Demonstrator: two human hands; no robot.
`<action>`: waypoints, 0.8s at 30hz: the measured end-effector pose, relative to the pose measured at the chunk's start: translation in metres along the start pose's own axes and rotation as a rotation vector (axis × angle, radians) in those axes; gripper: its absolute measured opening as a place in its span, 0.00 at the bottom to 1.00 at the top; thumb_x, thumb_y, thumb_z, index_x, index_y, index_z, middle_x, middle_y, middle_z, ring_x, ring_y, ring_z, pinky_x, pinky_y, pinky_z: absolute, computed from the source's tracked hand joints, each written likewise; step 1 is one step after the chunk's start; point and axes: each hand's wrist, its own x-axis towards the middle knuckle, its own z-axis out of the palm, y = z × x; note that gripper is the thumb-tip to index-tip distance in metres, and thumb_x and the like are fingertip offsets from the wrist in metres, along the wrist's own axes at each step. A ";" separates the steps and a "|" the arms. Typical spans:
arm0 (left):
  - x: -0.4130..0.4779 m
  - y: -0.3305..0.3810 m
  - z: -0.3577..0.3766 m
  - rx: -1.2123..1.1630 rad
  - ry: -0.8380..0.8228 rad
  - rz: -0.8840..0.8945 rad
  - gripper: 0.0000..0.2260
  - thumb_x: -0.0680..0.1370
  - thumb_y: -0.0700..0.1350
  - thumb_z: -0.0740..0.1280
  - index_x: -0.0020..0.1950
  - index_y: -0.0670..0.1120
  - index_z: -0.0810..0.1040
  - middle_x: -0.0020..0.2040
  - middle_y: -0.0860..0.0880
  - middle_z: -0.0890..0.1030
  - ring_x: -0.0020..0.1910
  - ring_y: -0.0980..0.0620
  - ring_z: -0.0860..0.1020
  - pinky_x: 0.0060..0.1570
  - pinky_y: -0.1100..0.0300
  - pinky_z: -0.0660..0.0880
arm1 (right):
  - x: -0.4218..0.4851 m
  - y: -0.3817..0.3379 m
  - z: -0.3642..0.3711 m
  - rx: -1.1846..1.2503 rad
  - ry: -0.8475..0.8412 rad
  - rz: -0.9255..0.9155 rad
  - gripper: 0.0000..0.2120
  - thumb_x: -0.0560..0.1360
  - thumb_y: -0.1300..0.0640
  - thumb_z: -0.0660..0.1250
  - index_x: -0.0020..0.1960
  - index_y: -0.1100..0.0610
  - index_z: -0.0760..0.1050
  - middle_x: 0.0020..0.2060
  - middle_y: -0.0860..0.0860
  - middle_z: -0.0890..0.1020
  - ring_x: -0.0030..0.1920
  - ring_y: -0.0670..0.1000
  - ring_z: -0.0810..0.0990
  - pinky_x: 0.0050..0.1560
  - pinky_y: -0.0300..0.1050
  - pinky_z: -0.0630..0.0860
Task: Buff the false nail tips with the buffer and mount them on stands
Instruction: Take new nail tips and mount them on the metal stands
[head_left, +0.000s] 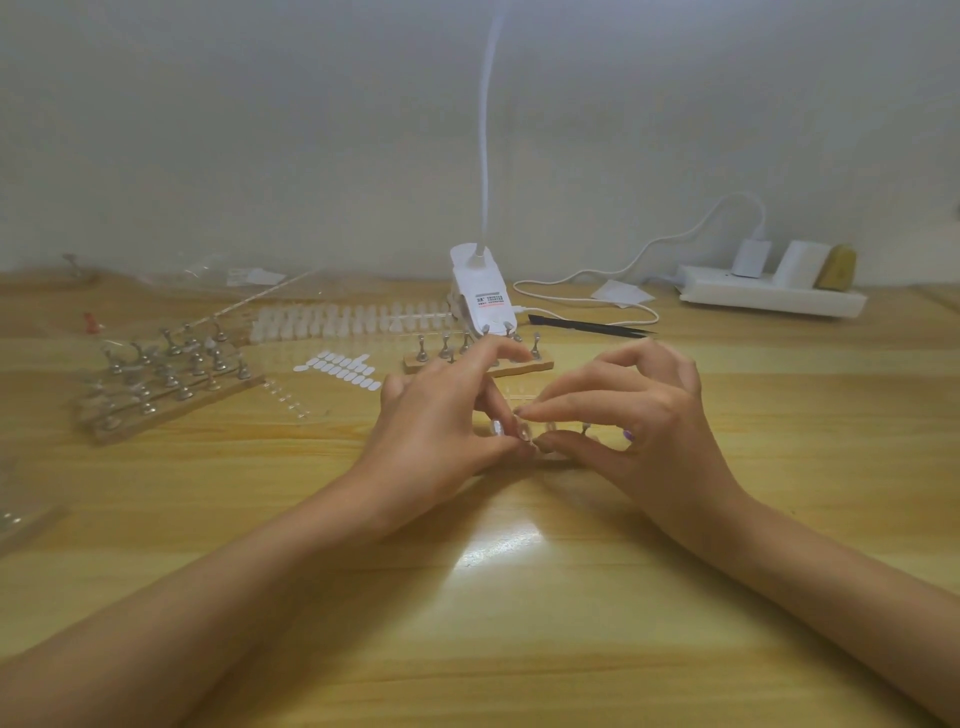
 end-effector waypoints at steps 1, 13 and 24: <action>0.000 0.000 0.000 0.001 -0.004 -0.001 0.26 0.69 0.54 0.75 0.63 0.65 0.67 0.41 0.70 0.80 0.58 0.73 0.66 0.54 0.56 0.56 | 0.000 0.000 0.000 -0.003 -0.003 -0.008 0.08 0.71 0.46 0.72 0.49 0.44 0.86 0.47 0.37 0.84 0.52 0.50 0.74 0.62 0.51 0.60; -0.002 -0.002 0.000 -0.007 0.012 0.002 0.24 0.72 0.48 0.74 0.62 0.66 0.67 0.42 0.70 0.79 0.56 0.71 0.68 0.57 0.70 0.53 | -0.001 0.000 0.000 -0.095 0.031 -0.111 0.09 0.72 0.43 0.70 0.46 0.46 0.86 0.46 0.38 0.84 0.50 0.52 0.77 0.61 0.54 0.62; 0.000 0.001 -0.001 -0.024 -0.010 -0.020 0.24 0.72 0.51 0.76 0.64 0.63 0.69 0.42 0.69 0.80 0.55 0.67 0.71 0.56 0.56 0.59 | 0.009 -0.006 0.003 0.002 -0.001 -0.049 0.06 0.70 0.47 0.73 0.42 0.49 0.85 0.40 0.40 0.84 0.47 0.50 0.78 0.67 0.62 0.63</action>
